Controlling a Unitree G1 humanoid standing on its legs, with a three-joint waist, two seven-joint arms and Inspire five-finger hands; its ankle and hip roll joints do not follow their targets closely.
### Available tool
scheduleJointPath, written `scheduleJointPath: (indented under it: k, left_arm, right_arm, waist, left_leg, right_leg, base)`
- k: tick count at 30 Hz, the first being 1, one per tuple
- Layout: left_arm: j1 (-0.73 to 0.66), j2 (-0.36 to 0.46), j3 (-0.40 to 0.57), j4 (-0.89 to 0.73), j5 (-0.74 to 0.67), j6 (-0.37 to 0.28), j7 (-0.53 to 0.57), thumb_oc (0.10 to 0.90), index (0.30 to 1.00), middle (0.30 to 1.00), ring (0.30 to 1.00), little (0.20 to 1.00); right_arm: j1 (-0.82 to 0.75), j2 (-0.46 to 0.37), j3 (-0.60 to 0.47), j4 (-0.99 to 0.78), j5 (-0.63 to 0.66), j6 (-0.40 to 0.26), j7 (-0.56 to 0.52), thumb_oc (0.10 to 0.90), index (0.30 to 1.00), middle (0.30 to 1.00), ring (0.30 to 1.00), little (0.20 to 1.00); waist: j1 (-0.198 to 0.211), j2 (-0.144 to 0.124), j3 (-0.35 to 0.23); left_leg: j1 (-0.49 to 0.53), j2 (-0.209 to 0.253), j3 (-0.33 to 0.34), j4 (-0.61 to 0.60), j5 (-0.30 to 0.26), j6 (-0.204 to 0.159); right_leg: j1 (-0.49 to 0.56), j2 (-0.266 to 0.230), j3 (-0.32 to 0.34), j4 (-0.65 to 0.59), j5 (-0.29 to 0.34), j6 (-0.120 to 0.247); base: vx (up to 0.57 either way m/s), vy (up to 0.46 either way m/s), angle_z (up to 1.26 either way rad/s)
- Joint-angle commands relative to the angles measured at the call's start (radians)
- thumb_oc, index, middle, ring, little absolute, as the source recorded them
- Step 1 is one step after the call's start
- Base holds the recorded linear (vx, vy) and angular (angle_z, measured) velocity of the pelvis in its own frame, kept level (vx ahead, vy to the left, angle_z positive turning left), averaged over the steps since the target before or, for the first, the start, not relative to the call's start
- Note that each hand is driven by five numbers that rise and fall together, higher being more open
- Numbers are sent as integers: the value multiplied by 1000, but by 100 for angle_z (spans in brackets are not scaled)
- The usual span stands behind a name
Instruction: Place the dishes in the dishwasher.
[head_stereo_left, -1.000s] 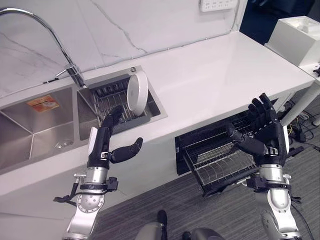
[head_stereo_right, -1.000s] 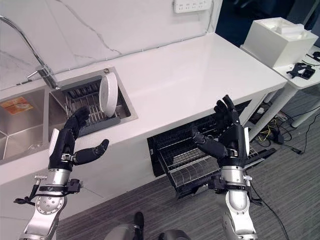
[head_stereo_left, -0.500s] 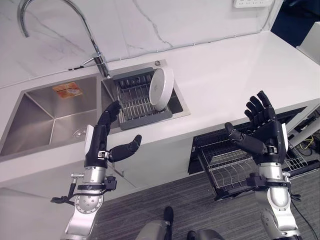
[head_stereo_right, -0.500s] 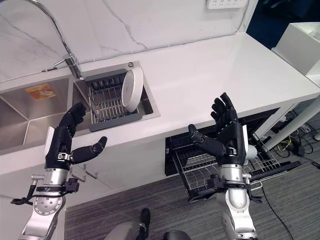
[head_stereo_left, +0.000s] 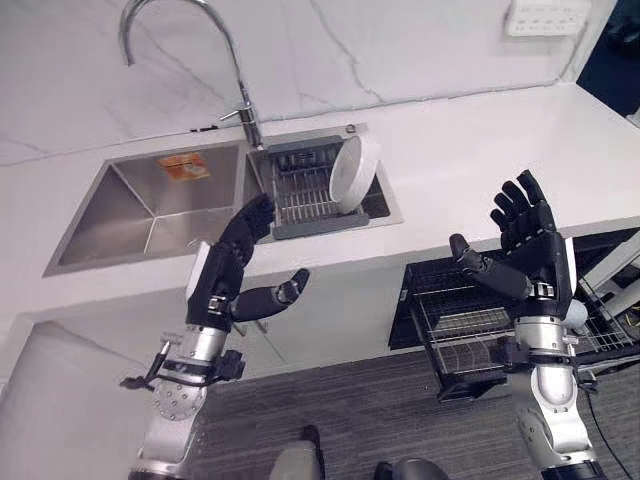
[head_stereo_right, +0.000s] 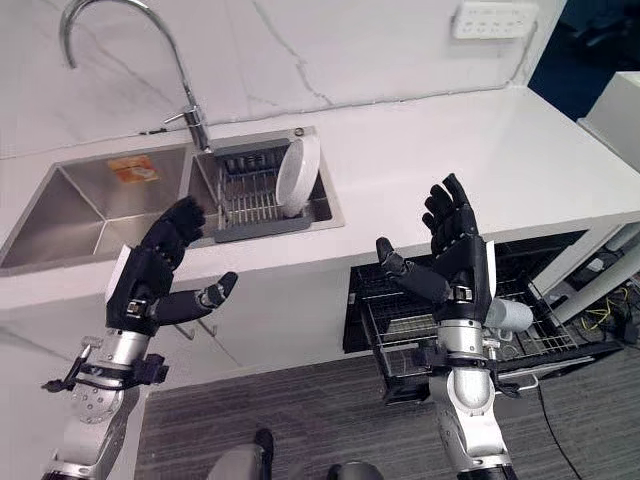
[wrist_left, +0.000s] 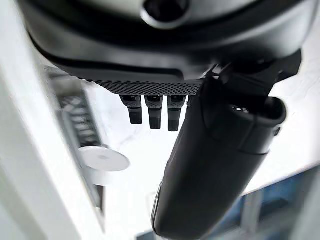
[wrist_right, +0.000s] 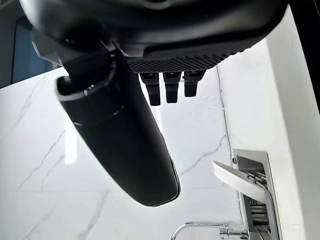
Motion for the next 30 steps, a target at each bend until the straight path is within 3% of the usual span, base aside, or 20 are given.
scheduleJointPath:
  k: [1,2,5,7,8,15,19,25,30]
  left_arm:
    - [-59,-12,30,-160,-260,-66,-309,800,900,900,900,900]
    - [-66,-20,6,-181,-297,5,-417,800,900,900,900,900]
    - [-99,-52,-145,-201,-447,413,-663,800,900,900,900,900]
    - [-79,-73,-225,-160,-477,540,-655,800,900,900,900,900]
    - [-62,-86,-266,-95,-466,571,-645,800,900,900,900,900]
    - [0,-68,-365,201,-205,537,-647,800,900,900,900,900]
    - [8,-58,-360,363,-104,460,-544,800,900,900,900,900]
    - [5,-57,-346,581,129,406,-373,800,900,900,900,900]
    - [-1,-86,-318,733,219,390,-238,800,900,900,900,900]
  right_arm:
    - [-77,-3,-44,-124,34,-91,18,800,900,900,900,900]
    - [-75,7,-45,-126,29,-86,17,800,900,900,900,900]
    - [-70,21,-51,-109,53,-72,25,800,900,900,900,900]
    - [-78,21,-52,-94,57,-74,25,800,900,900,900,900]
    - [-80,15,-52,-82,66,-77,21,800,900,900,900,900]
    - [-77,-45,-96,-67,163,-67,55,800,900,900,900,900]
    - [-75,-61,-95,-73,184,-59,65,800,900,900,900,900]
    - [-83,-68,-94,-84,200,-17,83,800,900,900,900,900]
    - [-103,-76,-75,-98,187,35,121,800,900,900,900,900]
  waist:
    - [-4,-5,-67]
    - [-7,-5,-70]
    - [-36,-6,-84]
    - [-46,-11,-85]
    - [-50,-16,-88]
    - [-65,-27,-86]
    - [-64,-29,-88]
    - [-54,-32,-91]
    - [-49,-34,-90]
  left_leg:
    - [-17,-23,-49,-6,-49,-25]
    - [-11,-23,-46,-6,-56,-24]
    - [10,-27,-35,-6,-79,-13]
    - [15,-26,-28,-6,-87,-8]
    - [17,-26,-22,-6,-94,-4]
    - [11,-17,9,-6,-105,7]
    - [19,-9,28,-6,-110,9]
    - [29,-3,39,-6,-121,12]
    - [38,-7,39,-6,-127,15]
  right_leg:
    - [72,8,-1,-143,96,97]
    - [69,3,-5,-143,98,100]
    - [52,-2,2,-143,113,113]
    - [44,-5,6,-143,118,117]
    - [40,-6,8,-143,119,120]
    - [29,0,13,-143,113,116]
    - [27,-13,-2,-143,114,121]
    - [22,-31,-19,-143,114,128]
    - [24,-35,-21,-143,113,130]
  base:
    - [77,82,-24]
    - [73,80,-24]
    - [54,91,-19]
    - [12,22,-1]
    - [25,6,-4]
    - [20,2,-6]
    - [51,1,-6]
    - [65,-8,-9]
    - [98,5,-3]
